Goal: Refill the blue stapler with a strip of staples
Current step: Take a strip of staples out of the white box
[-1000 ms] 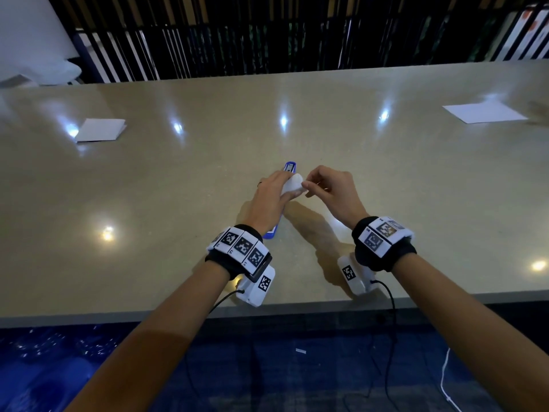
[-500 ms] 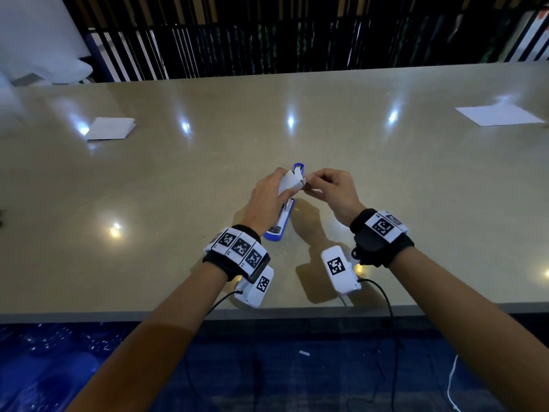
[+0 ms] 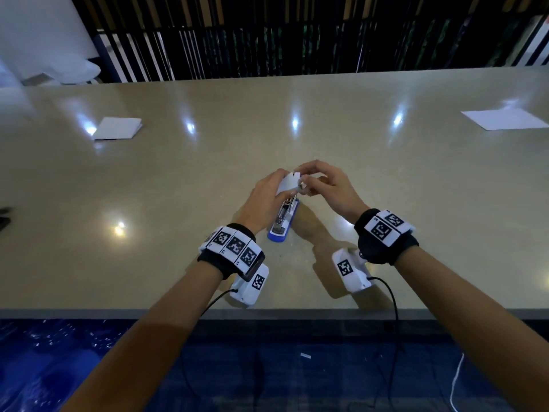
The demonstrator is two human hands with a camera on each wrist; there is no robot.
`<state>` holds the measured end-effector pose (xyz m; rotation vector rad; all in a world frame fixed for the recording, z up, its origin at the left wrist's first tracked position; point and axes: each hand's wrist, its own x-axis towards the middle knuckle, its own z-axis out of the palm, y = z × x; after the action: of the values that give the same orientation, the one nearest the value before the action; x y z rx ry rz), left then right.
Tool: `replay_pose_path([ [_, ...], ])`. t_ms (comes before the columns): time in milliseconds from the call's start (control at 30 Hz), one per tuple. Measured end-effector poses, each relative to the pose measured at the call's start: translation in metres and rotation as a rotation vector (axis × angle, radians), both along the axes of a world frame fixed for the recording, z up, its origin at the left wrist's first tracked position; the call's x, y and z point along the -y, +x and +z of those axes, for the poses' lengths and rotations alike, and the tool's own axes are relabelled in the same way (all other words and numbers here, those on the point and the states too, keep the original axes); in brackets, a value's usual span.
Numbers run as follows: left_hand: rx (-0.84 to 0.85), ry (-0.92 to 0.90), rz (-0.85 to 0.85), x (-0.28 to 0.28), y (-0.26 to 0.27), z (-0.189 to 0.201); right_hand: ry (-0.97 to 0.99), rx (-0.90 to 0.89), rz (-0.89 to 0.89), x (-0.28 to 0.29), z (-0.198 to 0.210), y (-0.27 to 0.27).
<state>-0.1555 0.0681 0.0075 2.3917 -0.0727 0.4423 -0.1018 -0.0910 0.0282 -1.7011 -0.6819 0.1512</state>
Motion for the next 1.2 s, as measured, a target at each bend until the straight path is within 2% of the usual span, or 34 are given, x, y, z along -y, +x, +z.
replay_pose_path([
  [200, -0.02, 0.038, -0.03, -0.002, 0.005, -0.003, -0.029, 0.011, 0.054, 0.002, 0.004, 0.01],
  [400, -0.08, 0.033, -0.039, 0.002, 0.005, -0.003, -0.056, -0.146, 0.125, 0.004, 0.006, 0.013],
  [567, -0.077, -0.114, -0.03, 0.004, 0.003, 0.003, -0.079, -0.171, 0.136, 0.007, 0.007, 0.011],
  [633, -0.058, -0.106, -0.043, 0.001, 0.002, 0.007, -0.079, -0.121, 0.105, 0.008, 0.007, 0.011],
  [767, -0.009, -0.107, -0.121, 0.001, -0.005, 0.014, -0.136, 0.185, -0.118, 0.007, 0.005, 0.012],
  [900, 0.063, -0.071, -0.188, 0.002, -0.011, 0.013, -0.129, 0.361, -0.148, 0.009, 0.008, 0.008],
  [1100, 0.085, -0.059, -0.181, 0.002, -0.015, 0.01, -0.155, 0.323, -0.159, 0.008, 0.009, 0.005],
  [1200, 0.069, -0.072, -0.161, 0.003, -0.015, 0.01, -0.097, 0.267, -0.171, 0.009, 0.009, 0.003],
])
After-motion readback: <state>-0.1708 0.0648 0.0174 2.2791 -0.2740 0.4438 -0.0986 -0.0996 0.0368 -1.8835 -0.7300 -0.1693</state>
